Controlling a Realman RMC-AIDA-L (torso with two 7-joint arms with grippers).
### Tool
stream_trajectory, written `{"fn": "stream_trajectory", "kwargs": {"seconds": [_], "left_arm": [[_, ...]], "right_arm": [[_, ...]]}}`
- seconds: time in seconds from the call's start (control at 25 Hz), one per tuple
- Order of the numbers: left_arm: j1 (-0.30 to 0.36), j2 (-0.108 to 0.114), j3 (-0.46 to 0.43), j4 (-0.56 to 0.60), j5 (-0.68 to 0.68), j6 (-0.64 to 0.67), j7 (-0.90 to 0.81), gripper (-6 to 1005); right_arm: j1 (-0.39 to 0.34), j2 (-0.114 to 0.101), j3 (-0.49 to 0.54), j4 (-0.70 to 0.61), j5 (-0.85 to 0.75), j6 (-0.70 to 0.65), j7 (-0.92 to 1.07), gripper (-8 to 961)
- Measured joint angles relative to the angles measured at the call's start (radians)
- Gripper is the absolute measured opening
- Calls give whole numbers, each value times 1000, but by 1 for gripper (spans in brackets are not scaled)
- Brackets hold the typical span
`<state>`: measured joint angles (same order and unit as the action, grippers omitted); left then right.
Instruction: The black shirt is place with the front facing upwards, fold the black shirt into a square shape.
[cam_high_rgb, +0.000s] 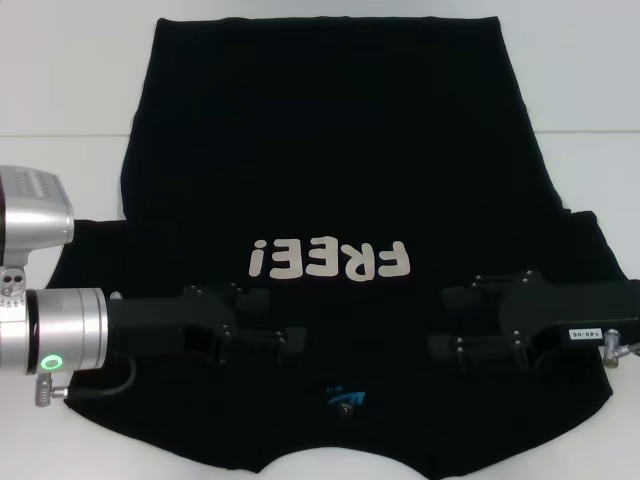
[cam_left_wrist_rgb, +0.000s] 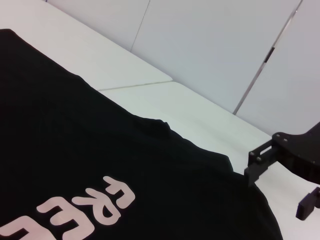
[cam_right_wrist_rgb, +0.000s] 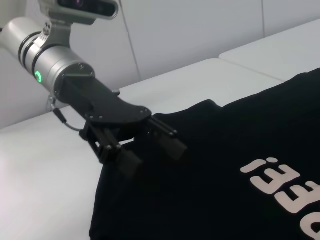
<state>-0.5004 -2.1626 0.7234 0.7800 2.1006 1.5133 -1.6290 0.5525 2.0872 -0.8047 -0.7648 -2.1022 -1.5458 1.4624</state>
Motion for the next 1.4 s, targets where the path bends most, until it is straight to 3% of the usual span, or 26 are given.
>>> {"fn": "stream_trajectory", "kwargs": {"seconds": [0.44,0.68,0.84,1.08,1.28,1.4], "left_arm": [[1,2,-3,1,1,-5,-12,909],[2,6,-46,5,1,0,-103,904],[12,29,-163,17,2,0,-335,902],[70,102,-318,-2,0,-1,-657,897],[130,113,-426,-17,3,-71,-719,893],[150,118,-432,-25,11,-128,-700,891]], "right_arm": [[-11,5,3,3,6,-1,-106,743],[-7,3,42,2,8,19,10,743],[4,1,130,6,10,103,266,743],[3,-14,184,32,10,227,591,743],[6,-19,194,58,10,237,627,743],[12,-19,194,66,10,244,623,743]]}}
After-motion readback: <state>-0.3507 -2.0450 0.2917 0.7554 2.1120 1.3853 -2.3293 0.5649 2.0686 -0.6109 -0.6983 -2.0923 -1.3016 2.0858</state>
